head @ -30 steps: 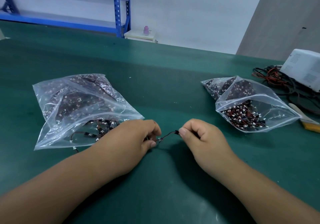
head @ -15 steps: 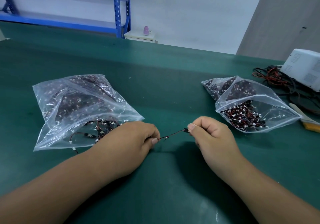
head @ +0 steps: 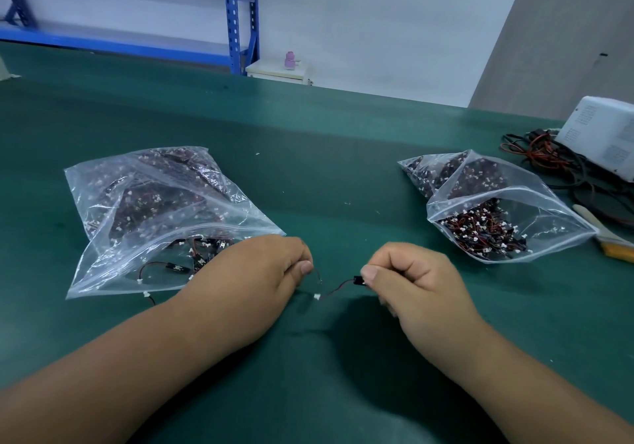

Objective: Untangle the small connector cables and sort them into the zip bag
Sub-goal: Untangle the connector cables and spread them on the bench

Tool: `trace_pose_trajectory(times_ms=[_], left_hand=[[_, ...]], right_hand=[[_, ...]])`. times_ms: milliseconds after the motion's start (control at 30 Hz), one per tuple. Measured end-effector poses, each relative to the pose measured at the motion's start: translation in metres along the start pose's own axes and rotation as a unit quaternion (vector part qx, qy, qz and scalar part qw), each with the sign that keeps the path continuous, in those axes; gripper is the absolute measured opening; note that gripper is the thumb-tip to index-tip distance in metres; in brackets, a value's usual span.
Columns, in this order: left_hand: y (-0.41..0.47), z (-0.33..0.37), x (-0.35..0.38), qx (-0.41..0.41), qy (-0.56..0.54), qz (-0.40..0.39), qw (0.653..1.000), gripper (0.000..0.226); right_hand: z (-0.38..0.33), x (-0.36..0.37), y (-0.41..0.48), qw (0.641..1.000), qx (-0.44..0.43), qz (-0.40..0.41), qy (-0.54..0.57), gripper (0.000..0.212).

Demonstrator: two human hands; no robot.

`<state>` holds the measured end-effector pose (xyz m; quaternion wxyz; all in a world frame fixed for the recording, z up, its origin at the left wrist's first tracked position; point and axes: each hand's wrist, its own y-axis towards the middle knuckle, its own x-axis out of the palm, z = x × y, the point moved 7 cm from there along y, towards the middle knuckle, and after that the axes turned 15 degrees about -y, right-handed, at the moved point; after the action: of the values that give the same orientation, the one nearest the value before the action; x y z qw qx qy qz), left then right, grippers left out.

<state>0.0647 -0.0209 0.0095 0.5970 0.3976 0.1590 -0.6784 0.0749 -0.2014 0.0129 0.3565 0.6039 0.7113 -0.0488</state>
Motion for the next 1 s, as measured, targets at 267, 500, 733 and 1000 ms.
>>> trace_pose_trajectory(times_ms=[267, 500, 733, 1000], left_hand=[[-0.002, 0.006, 0.003, 0.022, -0.015, -0.010, 1.000, 0.014], [-0.004, 0.018, 0.004, 0.078, -0.039, -0.020, 0.996, 0.010], [-0.006, 0.019, 0.000, 0.061, -0.047, -0.010, 0.997, 0.015], [-0.006, 0.001, -0.025, -0.008, 0.192, 0.043, 0.980, 0.018]], right_hand=[[0.021, -0.017, 0.009, 0.988, 0.059, 0.119, -0.082, 0.024], [0.008, 0.014, 0.001, 0.975, -0.048, -0.027, -0.214, 0.033], [0.003, 0.018, 0.000, 0.979, -0.060, -0.052, -0.187, 0.023], [0.035, -0.020, 0.014, 0.986, 0.054, 0.056, -0.149, 0.026]])
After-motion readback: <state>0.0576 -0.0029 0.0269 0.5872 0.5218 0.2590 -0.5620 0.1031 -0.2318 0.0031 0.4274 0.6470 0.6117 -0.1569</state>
